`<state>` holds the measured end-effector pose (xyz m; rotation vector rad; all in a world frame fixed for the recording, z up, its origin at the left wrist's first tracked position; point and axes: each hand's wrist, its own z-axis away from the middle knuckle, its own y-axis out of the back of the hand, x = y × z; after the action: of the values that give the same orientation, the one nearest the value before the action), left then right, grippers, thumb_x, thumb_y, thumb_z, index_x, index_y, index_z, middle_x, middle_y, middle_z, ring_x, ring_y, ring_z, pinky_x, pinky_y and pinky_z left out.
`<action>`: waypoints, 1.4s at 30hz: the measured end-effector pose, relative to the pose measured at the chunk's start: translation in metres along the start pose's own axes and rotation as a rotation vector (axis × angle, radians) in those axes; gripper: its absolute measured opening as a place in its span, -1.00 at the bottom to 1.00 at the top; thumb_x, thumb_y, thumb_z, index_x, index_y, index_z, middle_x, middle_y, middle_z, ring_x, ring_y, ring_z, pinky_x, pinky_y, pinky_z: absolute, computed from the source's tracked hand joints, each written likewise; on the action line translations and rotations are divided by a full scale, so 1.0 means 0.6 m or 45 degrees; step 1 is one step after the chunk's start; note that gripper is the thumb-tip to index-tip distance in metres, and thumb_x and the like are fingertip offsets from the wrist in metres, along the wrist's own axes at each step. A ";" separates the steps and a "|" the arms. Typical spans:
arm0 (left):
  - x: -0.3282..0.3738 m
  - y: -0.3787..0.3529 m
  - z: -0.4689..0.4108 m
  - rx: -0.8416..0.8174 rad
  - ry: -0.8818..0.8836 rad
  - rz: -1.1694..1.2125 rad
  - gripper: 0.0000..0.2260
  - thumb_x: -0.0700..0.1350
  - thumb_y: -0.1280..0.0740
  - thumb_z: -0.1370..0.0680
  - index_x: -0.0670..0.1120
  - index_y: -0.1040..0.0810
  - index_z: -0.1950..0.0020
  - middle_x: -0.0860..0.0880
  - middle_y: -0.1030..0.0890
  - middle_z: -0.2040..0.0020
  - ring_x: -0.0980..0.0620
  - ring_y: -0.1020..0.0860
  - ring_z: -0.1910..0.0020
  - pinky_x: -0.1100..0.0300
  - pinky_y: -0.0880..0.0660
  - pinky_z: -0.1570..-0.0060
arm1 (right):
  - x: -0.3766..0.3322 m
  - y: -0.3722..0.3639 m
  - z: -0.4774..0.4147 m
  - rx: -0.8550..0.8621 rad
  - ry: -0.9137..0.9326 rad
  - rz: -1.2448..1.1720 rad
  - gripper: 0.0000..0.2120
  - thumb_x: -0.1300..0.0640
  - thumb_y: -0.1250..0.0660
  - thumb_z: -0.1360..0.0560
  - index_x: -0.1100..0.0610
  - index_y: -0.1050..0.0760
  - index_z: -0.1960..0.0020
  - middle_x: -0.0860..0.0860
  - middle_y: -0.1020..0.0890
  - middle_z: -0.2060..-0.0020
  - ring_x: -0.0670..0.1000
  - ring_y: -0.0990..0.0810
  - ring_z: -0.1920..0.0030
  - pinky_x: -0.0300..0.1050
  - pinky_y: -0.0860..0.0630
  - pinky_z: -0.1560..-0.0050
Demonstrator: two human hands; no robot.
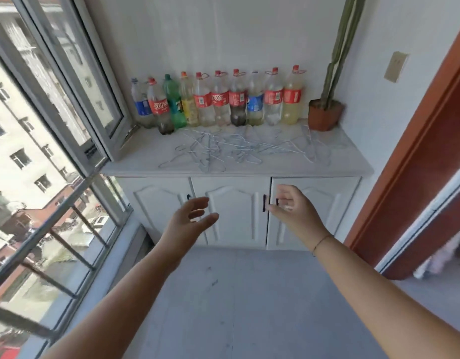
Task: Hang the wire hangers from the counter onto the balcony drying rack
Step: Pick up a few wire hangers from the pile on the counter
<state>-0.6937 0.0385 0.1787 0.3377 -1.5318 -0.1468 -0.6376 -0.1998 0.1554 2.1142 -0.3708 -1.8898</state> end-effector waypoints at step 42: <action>-0.205 0.005 -0.769 0.259 0.554 0.177 -0.73 -0.11 -0.40 -0.49 -0.03 -0.53 -0.17 0.03 -0.60 -0.11 0.18 -0.56 -0.03 0.38 -0.40 0.10 | 0.251 -0.332 -0.848 -0.831 0.089 0.933 -0.59 0.03 -0.36 -0.40 -0.02 -0.44 -0.24 -0.12 -0.55 -0.18 0.02 -0.38 -0.28 -0.04 -0.28 -0.26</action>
<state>-0.2410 0.1354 0.0607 0.3937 -1.1341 0.1845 -0.1144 -0.0518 -0.0047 1.3468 -0.3748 -1.2650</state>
